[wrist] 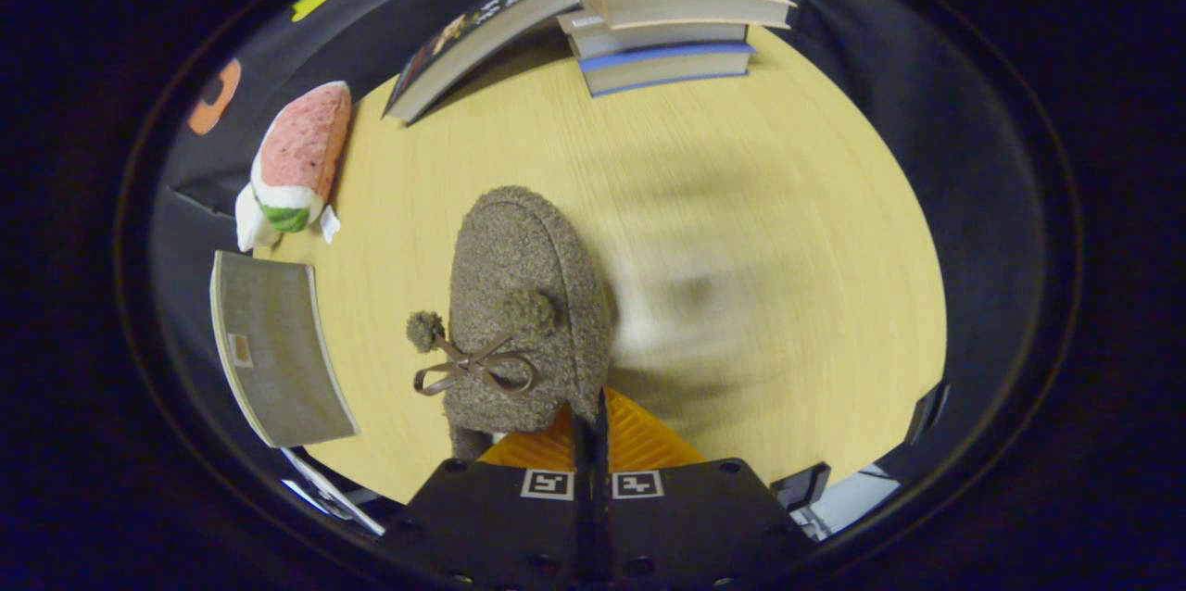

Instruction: Open the storage box then place both shoes into the box .Put the left shoe in first, then the right shoe, with the right side of both shoes facing outward in a uniform manner.

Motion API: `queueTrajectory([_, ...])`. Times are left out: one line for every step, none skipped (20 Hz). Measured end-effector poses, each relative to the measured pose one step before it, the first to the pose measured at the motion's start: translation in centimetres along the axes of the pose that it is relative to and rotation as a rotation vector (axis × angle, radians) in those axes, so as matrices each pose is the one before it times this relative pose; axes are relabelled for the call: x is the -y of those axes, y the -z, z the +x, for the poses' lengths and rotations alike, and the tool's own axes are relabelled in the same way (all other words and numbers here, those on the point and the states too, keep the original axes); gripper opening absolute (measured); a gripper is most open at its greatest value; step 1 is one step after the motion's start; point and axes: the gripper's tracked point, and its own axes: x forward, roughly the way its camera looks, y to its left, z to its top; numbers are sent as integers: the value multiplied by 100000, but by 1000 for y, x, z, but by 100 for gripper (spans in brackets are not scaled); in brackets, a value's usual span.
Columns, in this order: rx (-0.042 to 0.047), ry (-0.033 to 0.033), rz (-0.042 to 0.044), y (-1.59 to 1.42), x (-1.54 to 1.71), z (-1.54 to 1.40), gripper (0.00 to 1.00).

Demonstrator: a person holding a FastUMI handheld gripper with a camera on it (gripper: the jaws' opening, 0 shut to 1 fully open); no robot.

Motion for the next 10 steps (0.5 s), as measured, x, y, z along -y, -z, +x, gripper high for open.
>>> queueTrajectory([1711, 256, -1583, -159, -698, -1188, 1])
queueTrajectory([1575, -225, -1412, -224, -858, -1241, 1])
queueTrajectory([1760, -404, -992, -323, -979, -1200, 1])
queueTrajectory([1945, -334, -950, -416, -1073, -1242, 1])
queueTrajectory([2053, -458, -695, -499, -1253, -1205, 1])
queueTrajectory([1888, -770, -1065, -512, -1442, -1140, 1])
queueTrajectory([1538, -1225, -1065, -354, -1597, -1064, 1])
queueTrajectory([956, -1362, -756, -302, -1782, -983, 1])
queueTrajectory([688, -1289, -993, -274, -1840, -870, 1])
queueTrajectory([738, -1193, -1284, -333, -1825, -696, 0])
